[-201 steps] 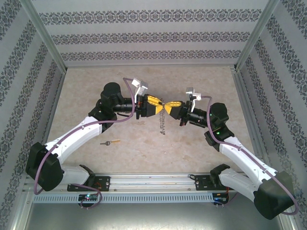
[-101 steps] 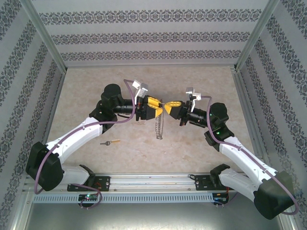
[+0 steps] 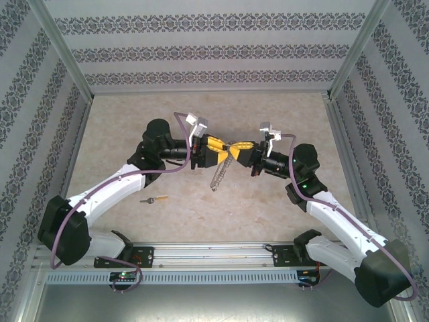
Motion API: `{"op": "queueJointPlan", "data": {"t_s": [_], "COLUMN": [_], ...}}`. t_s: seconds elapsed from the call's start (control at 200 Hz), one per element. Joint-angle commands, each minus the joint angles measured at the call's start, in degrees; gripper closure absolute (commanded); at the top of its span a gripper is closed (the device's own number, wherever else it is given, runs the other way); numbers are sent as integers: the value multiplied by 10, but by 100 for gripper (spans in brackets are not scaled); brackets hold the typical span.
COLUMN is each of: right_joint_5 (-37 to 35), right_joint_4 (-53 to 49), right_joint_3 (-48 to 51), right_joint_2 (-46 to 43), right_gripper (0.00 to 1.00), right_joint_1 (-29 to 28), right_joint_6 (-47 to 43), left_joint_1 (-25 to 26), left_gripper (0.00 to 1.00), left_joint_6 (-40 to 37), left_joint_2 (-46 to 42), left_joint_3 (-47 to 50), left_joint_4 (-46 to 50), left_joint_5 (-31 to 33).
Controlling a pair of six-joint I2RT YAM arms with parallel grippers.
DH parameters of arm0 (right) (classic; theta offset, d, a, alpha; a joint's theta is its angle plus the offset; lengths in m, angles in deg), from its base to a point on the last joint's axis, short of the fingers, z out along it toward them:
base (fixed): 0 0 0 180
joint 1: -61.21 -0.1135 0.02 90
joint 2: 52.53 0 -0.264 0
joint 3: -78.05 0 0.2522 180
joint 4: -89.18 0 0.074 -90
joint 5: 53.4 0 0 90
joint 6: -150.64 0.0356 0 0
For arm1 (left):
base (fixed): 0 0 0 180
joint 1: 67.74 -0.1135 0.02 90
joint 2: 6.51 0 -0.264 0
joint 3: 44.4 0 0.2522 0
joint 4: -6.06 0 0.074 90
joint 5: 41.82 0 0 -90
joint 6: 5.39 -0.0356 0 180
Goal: Put the keys on the keyring
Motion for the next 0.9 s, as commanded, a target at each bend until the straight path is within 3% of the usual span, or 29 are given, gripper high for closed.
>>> {"op": "queueJointPlan", "data": {"t_s": [0.0, 0.35, 0.535, 0.64, 0.704, 0.744, 0.794, 0.894], "right_joint_5": [8, 11, 5, -7, -32, -60, -100, -173], "right_joint_4": [29, 29, 22, 16, 4, -8, -34, -85], "right_joint_3": [-19, -16, -14, -14, -11, -5, 2, 27], "right_joint_2": [-3, -4, -10, -13, -22, -32, -49, -82], "right_gripper": [100, 100, 100, 100, 67, 54, 45, 38], "right_joint_1": [-5, -5, -3, 1, 13, 23, 39, 73], "right_joint_6": [-4, -6, -8, -6, 2, 11, 22, 46], "left_joint_1": [8, 8, 8, 9, 8, 9, 8, 8], "left_gripper": [64, 80, 100, 100, 100, 100, 100, 100], "left_joint_6": [16, 35, 35, 25, 4, -14, -42, -111], "left_joint_2": [9, 20, 24, 20, 13, 6, -4, -29], "left_joint_3": [-9, -7, -7, -2, 4, 9, 18, 37], "left_joint_4": [-47, -86, -91, -89, -80, -76, -69, -57], "left_joint_5": [-11, -10, -16, -18, -13, -9, 0, 35]}}
